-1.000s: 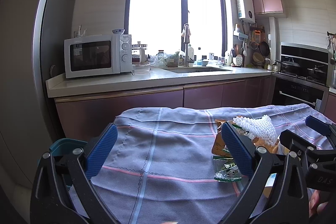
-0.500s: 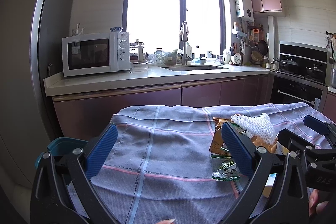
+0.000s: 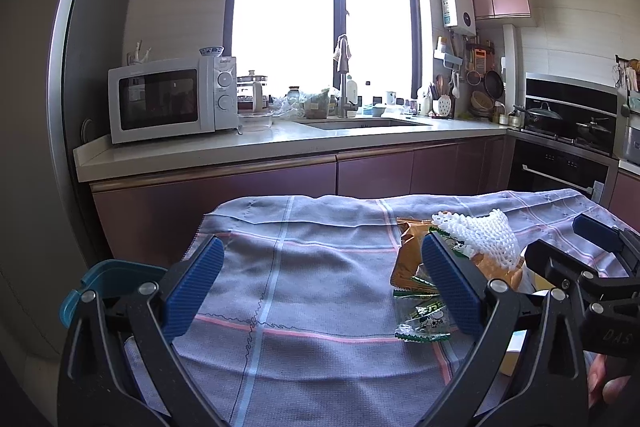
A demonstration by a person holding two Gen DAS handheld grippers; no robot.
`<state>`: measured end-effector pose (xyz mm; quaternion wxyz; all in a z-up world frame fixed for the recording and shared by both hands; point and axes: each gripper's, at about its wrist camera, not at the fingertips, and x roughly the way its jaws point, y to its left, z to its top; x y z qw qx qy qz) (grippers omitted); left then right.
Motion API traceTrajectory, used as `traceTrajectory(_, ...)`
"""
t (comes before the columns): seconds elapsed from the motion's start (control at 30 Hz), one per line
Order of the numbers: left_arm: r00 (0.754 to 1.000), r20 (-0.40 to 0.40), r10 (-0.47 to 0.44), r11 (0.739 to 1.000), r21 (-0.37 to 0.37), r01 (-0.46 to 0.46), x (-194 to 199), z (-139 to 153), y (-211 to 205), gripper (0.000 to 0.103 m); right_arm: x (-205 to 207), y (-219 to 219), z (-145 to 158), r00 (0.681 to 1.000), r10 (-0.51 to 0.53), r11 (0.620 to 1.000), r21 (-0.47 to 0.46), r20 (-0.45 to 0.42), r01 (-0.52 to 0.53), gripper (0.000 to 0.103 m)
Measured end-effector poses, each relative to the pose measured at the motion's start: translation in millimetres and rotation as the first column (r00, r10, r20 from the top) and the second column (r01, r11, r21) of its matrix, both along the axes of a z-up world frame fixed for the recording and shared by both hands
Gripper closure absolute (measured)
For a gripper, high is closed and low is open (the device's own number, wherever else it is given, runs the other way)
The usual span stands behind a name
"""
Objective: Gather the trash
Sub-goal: 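Close left gripper on green snack wrapper while right gripper grasps a dotted paper cup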
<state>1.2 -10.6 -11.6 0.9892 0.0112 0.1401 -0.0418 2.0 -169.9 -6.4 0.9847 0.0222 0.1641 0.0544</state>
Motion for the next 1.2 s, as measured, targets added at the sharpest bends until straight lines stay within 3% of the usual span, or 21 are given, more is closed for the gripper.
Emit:
traceTrajectory(0.4,0.993,-0.069,-0.093,0.996,0.001,0.094,16,-10,-13,0.006,4,-22,-5,0.999,-0.023,1.0,0.014,-0.047,0.024,0.006)
traceTrajectory(0.5,0.984,-0.113,-0.137,0.99,0.006,0.139,26,-17,-20,0.013,4,-30,-10,0.997,-0.032,0.999,0.02,-0.076,0.034,0.006)
traceTrajectory(0.83,0.912,-0.292,-0.287,0.956,-0.026,0.292,53,-52,-42,0.026,-13,-55,-35,0.981,-0.001,0.998,0.065,-0.195,0.014,0.006)
traceTrajectory(0.9,0.898,-0.319,-0.302,0.951,-0.032,0.308,56,-58,-46,0.033,-19,-55,-40,0.978,0.014,0.998,0.06,-0.209,-0.001,0.006)
traceTrajectory(1.03,0.87,-0.368,-0.328,0.941,-0.044,0.336,61,-67,-51,0.041,-31,-45,-46,0.971,0.052,0.999,0.019,-0.231,-0.048,0.006)
traceTrajectory(1.2,0.836,-0.423,-0.349,0.931,-0.06,0.359,68,-77,-58,0.058,-39,-26,-55,0.964,0.074,0.995,-0.049,-0.254,-0.09,0.012)
